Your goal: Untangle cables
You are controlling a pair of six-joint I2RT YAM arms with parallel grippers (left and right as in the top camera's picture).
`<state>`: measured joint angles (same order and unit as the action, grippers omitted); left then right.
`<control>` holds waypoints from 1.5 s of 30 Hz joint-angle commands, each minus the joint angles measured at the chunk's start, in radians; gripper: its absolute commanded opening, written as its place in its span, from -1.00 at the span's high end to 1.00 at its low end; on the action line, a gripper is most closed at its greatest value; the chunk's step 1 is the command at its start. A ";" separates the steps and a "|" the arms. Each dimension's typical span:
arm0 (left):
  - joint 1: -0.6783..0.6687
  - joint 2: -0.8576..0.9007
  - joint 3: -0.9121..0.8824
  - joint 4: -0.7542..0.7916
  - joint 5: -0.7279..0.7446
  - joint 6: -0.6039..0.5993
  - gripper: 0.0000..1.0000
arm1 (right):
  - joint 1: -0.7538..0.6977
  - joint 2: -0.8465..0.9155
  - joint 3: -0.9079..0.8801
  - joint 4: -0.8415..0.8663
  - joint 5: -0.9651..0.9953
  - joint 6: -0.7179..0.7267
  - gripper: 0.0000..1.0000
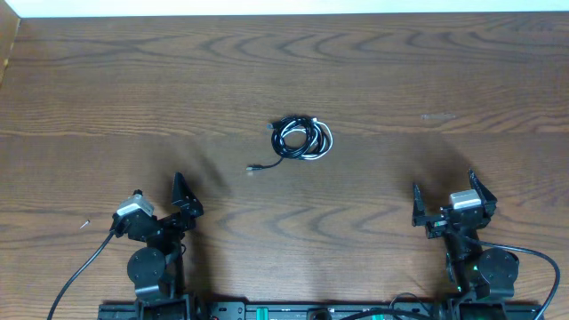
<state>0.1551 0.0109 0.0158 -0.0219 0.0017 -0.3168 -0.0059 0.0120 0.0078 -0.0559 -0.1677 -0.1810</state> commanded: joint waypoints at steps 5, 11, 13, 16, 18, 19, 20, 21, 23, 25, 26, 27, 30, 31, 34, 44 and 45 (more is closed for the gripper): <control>-0.004 -0.001 0.000 -0.045 -0.012 0.051 -0.92 | 0.007 -0.005 -0.002 0.018 -0.026 0.000 -0.98; -0.004 0.060 0.048 -0.045 -0.012 0.100 -0.92 | 0.007 -0.005 -0.002 0.055 -0.026 0.000 -0.98; -0.004 0.092 0.069 -0.045 -0.012 0.100 -0.92 | 0.007 -0.005 -0.002 0.069 -0.027 0.000 -0.99; -0.004 0.159 0.115 -0.045 -0.010 0.100 -0.92 | 0.007 -0.005 -0.002 0.084 -0.047 0.000 -0.99; -0.004 0.207 0.146 -0.045 -0.010 0.100 -0.92 | 0.007 -0.005 -0.001 0.095 -0.052 0.000 -0.99; -0.004 0.229 0.161 -0.045 -0.010 0.100 -0.92 | 0.006 -0.005 0.001 0.097 -0.052 0.000 -0.99; -0.004 0.259 0.181 -0.045 -0.010 0.100 -0.92 | 0.006 -0.005 0.004 0.097 -0.052 0.000 -0.99; -0.004 0.283 0.198 -0.045 -0.010 0.102 -0.92 | 0.006 -0.005 0.007 0.098 -0.052 0.000 -0.98; -0.004 0.334 0.235 -0.045 -0.010 0.118 -0.92 | 0.006 -0.005 0.014 0.098 -0.052 0.000 -0.99; -0.004 0.392 0.280 -0.046 -0.009 0.148 -0.92 | 0.007 -0.005 0.023 0.097 -0.052 0.000 -0.99; -0.004 0.412 0.296 -0.047 -0.009 0.156 -0.92 | 0.006 -0.005 0.026 0.097 -0.053 0.000 -0.98; -0.004 0.440 0.321 -0.053 -0.009 0.168 -0.92 | 0.006 -0.005 0.031 0.097 -0.060 0.000 -0.99; -0.004 0.519 0.393 -0.076 0.020 0.214 -0.92 | 0.006 -0.001 0.049 0.091 -0.106 0.001 -0.98; -0.004 0.540 0.415 -0.089 0.026 0.217 -0.92 | 0.006 0.002 0.055 0.089 -0.116 0.001 -0.99; -0.004 0.618 0.493 -0.142 0.052 0.229 -0.92 | 0.006 0.035 0.088 0.080 -0.138 0.001 -0.98; -0.004 0.805 0.733 -0.330 0.070 0.232 -0.92 | 0.006 0.360 0.325 0.032 -0.182 0.000 -0.99; -0.004 0.818 0.755 -0.349 0.070 0.232 -0.92 | 0.006 0.398 0.353 0.024 -0.188 0.000 -0.99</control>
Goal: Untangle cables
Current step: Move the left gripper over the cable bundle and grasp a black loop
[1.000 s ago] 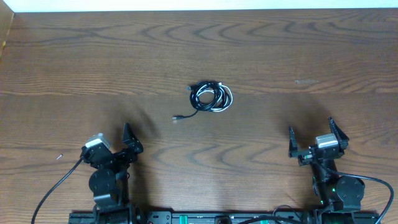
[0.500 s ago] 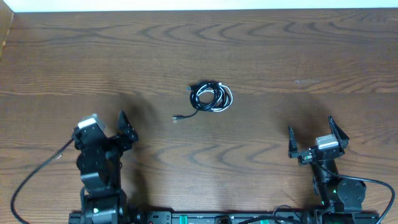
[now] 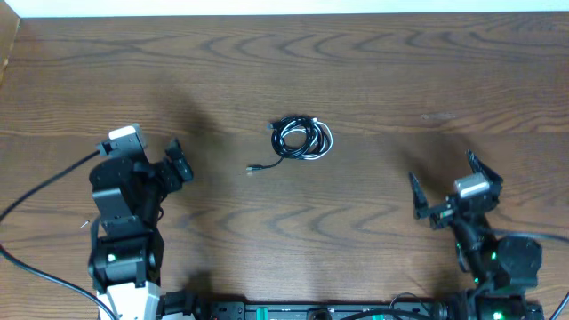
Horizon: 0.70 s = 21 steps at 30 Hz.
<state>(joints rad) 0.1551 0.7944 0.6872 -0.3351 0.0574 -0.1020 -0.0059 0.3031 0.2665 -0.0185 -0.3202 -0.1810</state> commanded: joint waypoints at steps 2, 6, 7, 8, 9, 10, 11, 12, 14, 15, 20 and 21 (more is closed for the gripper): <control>-0.004 0.057 0.123 -0.071 0.014 0.017 -0.92 | 0.006 0.198 0.161 -0.034 -0.058 -0.002 -0.99; -0.004 0.112 0.200 -0.138 0.020 0.019 -0.92 | 0.000 0.401 0.323 -0.107 -0.132 -0.078 -0.99; -0.004 0.136 0.232 -0.163 0.047 0.036 -0.92 | -0.008 0.473 0.390 -0.141 -0.152 -0.090 -0.99; -0.004 0.156 0.257 -0.183 0.070 0.047 -0.92 | -0.016 0.525 0.441 -0.167 -0.168 -0.089 -0.99; -0.005 0.174 0.280 -0.202 0.086 0.050 -0.92 | -0.023 0.566 0.486 -0.190 -0.187 -0.090 -0.98; -0.008 0.195 0.307 -0.224 0.094 0.050 -0.92 | -0.032 0.621 0.542 -0.219 -0.213 -0.090 -0.98; -0.017 0.216 0.336 -0.250 0.092 0.050 -0.92 | -0.040 0.674 0.598 -0.250 -0.240 -0.090 -0.99; -0.026 0.236 0.362 -0.272 0.092 0.060 -0.92 | -0.047 0.718 0.644 -0.277 -0.260 -0.090 -0.98; -0.063 0.296 0.442 -0.335 0.091 0.088 -0.92 | -0.063 0.842 0.786 -0.383 -0.309 -0.090 -0.98; -0.079 0.315 0.468 -0.353 0.088 0.092 -0.92 | -0.066 0.879 0.830 -0.420 -0.322 -0.090 -0.98; -0.175 0.437 0.608 -0.435 0.089 0.095 -0.92 | -0.066 1.067 1.056 -0.616 -0.352 -0.094 -0.98; -0.193 0.465 0.633 -0.447 0.088 0.095 -0.92 | -0.066 1.100 1.095 -0.654 -0.352 -0.114 -0.98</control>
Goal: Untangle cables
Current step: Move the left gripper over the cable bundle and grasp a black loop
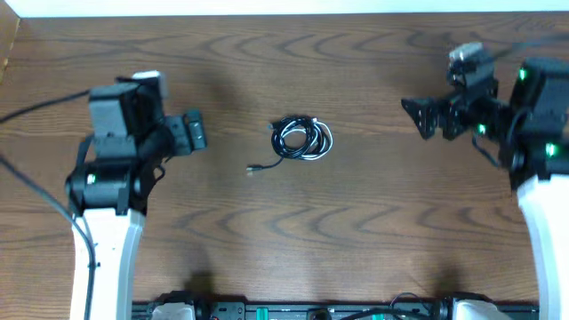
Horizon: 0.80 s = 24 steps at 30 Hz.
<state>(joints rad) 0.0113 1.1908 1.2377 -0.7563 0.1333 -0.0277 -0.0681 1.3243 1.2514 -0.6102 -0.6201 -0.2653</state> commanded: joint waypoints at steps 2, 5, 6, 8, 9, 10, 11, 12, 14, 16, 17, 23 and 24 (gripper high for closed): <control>-0.083 0.126 0.132 -0.053 0.012 0.021 -0.92 | -0.003 0.132 0.173 -0.128 -0.052 -0.069 -0.99; -0.130 0.220 0.202 -0.082 0.013 0.021 -0.92 | -0.003 0.196 0.233 -0.192 -0.052 -0.118 -0.99; -0.148 0.253 0.225 -0.089 0.013 0.021 -0.92 | -0.003 0.217 0.241 -0.198 -0.052 -0.136 -0.98; -0.188 0.317 0.267 -0.100 0.013 0.028 -0.92 | 0.000 0.239 0.241 -0.198 -0.052 -0.171 -0.98; -0.208 0.344 0.282 -0.103 0.013 0.035 -0.92 | 0.003 0.246 0.241 -0.200 -0.052 -0.190 -0.99; -0.230 0.372 0.293 -0.103 0.013 0.040 -0.92 | 0.006 0.252 0.241 -0.201 -0.052 -0.193 -0.98; -0.252 0.394 0.295 -0.099 0.013 0.040 -0.92 | 0.008 0.257 0.241 -0.196 -0.052 -0.193 -0.98; -0.271 0.413 0.295 -0.095 0.013 0.039 -0.92 | 0.008 0.259 0.241 -0.194 -0.052 -0.192 -0.98; -0.301 0.440 0.295 -0.088 0.015 0.038 -0.92 | 0.008 0.260 0.240 -0.195 -0.058 -0.182 -0.98; -0.330 0.460 0.295 -0.090 0.017 0.018 -0.92 | 0.009 0.260 0.240 -0.197 -0.068 -0.127 -0.98; -0.342 0.470 0.295 -0.093 0.017 0.001 -0.92 | 0.009 0.260 0.240 -0.204 -0.068 -0.089 -0.99; -0.402 0.476 0.293 -0.099 0.018 -0.049 -0.92 | 0.011 0.260 0.240 -0.220 -0.068 0.000 -0.98; -0.411 0.478 0.290 -0.092 0.018 -0.065 -0.92 | 0.011 0.260 0.240 -0.217 -0.066 -0.001 -0.98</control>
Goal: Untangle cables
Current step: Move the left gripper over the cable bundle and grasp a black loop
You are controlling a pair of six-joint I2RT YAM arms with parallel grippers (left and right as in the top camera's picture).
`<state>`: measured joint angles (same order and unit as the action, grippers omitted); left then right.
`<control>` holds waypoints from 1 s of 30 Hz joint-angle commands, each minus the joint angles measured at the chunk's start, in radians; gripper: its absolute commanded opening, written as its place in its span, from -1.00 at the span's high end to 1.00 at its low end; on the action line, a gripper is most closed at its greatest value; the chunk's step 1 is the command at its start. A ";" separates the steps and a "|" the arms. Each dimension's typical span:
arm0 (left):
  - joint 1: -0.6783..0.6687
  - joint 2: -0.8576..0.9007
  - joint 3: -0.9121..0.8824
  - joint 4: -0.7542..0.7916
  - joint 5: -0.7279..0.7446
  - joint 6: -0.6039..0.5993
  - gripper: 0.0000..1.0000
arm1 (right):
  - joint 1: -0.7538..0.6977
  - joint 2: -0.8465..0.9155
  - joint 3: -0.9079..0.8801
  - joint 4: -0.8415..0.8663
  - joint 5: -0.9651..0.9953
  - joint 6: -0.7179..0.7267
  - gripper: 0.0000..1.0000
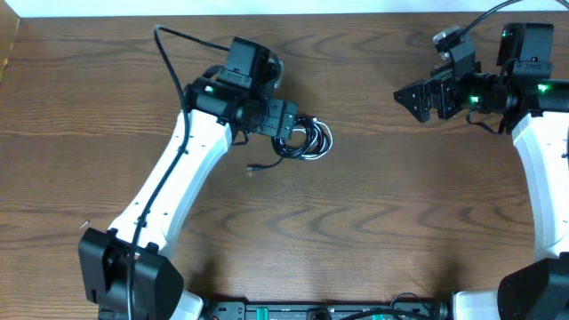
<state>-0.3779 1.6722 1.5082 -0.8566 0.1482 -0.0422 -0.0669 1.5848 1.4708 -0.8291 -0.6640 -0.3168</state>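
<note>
A small knot of black and white cables lies coiled on the wooden table, a little behind its middle. One thin black end with a plug trails out to the front left. My left gripper reaches down at the coil's left edge, partly covering it; its fingers look spread and open. My right gripper hangs open in the air to the right of the coil, well apart from it and pointing left.
The left arm's white link slants across the left half of the table. The right arm stands along the right edge. A pale strip runs along the table's far edge.
My left gripper was left of the coil, about a hand's width away; now it is at the coil's left edge. The right gripper has shifted slightly up and left. The coil lies as before.
Both arms were folded low at the front of the table, grippers open, the coil untouched. Then both were raised. Then they stood out to either side of the coil. Now the left gripper is at the coil and the right hangs to its right.
</note>
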 commanded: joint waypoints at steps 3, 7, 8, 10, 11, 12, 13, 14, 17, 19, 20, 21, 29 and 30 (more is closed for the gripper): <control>-0.050 0.003 0.005 0.039 0.001 -0.052 -0.92 | 0.010 0.003 0.019 0.002 -0.007 0.051 -0.92; -0.092 0.056 -0.001 0.056 0.001 -0.048 -0.91 | 0.010 0.007 0.011 -0.003 0.019 0.051 -0.92; -0.100 0.072 -0.001 0.055 0.001 -0.048 -0.91 | 0.010 0.008 0.009 -0.006 0.023 0.051 -0.92; -0.118 0.109 -0.001 0.053 0.001 -0.048 -0.89 | 0.010 0.011 0.007 -0.012 0.028 0.051 -0.92; -0.127 0.127 -0.001 0.054 0.001 -0.048 -0.87 | 0.010 0.013 0.006 -0.018 0.031 0.051 -0.92; -0.134 0.142 -0.001 0.055 0.001 -0.048 -0.85 | 0.010 0.014 0.006 -0.024 0.033 0.051 -0.92; -0.143 0.159 -0.001 0.058 0.001 -0.048 -0.84 | 0.010 0.014 0.006 -0.029 0.034 0.051 -0.92; -0.151 0.174 -0.001 0.061 0.001 -0.048 -0.84 | 0.010 0.014 0.006 -0.034 0.034 0.051 -0.92; -0.174 0.212 -0.001 0.074 0.000 -0.025 -0.83 | 0.010 0.015 0.006 -0.039 0.038 0.051 -0.93; -0.186 0.236 -0.001 0.082 -0.003 0.002 -0.81 | 0.010 0.015 0.006 -0.039 0.037 0.051 -0.92; -0.192 0.250 -0.001 0.086 -0.005 0.009 -0.80 | 0.010 0.015 0.006 -0.040 0.037 0.051 -0.92; -0.196 0.270 -0.001 0.092 -0.013 0.009 -0.79 | 0.010 0.015 0.006 -0.041 0.037 0.051 -0.92; -0.196 0.351 -0.001 0.132 -0.109 0.008 -0.68 | 0.010 0.017 0.006 -0.047 0.037 0.051 -0.92; -0.196 0.359 -0.001 0.142 -0.108 0.008 -0.62 | 0.010 0.017 0.006 -0.047 0.037 0.051 -0.92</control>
<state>-0.5770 2.0090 1.5078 -0.7322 0.0887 -0.0471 -0.0669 1.5963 1.4708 -0.8719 -0.6281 -0.2737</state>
